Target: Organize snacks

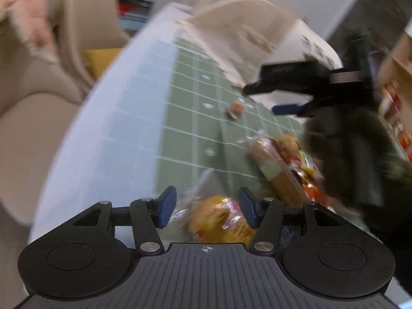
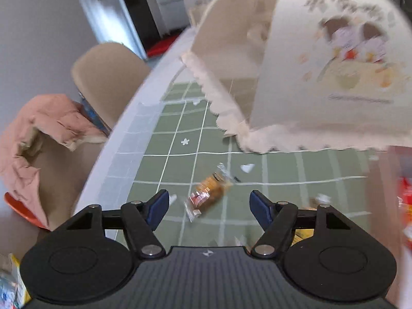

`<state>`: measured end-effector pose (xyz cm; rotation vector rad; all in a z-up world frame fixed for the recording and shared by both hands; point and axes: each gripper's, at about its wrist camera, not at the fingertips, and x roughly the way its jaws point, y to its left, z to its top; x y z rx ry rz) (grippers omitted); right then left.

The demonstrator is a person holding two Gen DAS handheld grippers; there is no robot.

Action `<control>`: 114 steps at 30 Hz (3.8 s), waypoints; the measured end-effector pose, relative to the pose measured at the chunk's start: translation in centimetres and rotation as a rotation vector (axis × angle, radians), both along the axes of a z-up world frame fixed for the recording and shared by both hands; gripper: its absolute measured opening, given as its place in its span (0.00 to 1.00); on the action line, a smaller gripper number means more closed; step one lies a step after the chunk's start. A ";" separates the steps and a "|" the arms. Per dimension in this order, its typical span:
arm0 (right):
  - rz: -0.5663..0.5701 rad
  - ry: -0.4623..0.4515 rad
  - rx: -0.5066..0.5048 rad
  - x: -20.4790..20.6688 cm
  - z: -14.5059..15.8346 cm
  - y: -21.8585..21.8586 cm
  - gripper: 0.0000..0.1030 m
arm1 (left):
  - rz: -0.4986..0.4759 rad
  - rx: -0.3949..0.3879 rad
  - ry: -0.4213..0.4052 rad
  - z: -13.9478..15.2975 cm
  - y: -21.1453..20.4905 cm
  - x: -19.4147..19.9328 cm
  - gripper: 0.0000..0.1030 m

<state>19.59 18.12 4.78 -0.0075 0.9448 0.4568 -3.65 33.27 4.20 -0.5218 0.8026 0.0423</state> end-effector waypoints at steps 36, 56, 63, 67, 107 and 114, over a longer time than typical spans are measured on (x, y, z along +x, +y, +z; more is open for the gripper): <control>0.022 -0.103 -0.132 -22.6 1.0 -32.4 0.22 | -0.129 0.011 0.043 2.7 -14.7 0.0 0.35; 0.138 -0.057 -0.098 -21.6 1.3 -32.9 0.23 | -0.346 -0.193 -0.121 9.0 -23.5 3.5 0.35; 0.058 -0.161 -0.108 -21.0 4.6 -34.9 0.23 | -0.224 -0.191 -0.339 14.0 -23.9 10.2 0.36; 0.010 -0.191 -0.103 -19.8 6.1 -36.2 0.24 | -0.236 -0.226 -0.269 11.6 -23.2 9.5 0.36; 0.440 -0.120 -0.111 -20.2 -2.8 -18.9 0.82 | 0.132 -0.020 0.068 1.7 -15.0 -0.8 0.36; 0.536 -0.011 -0.026 -22.5 -1.4 -20.7 0.80 | 0.033 0.135 0.094 0.4 -17.1 4.6 0.36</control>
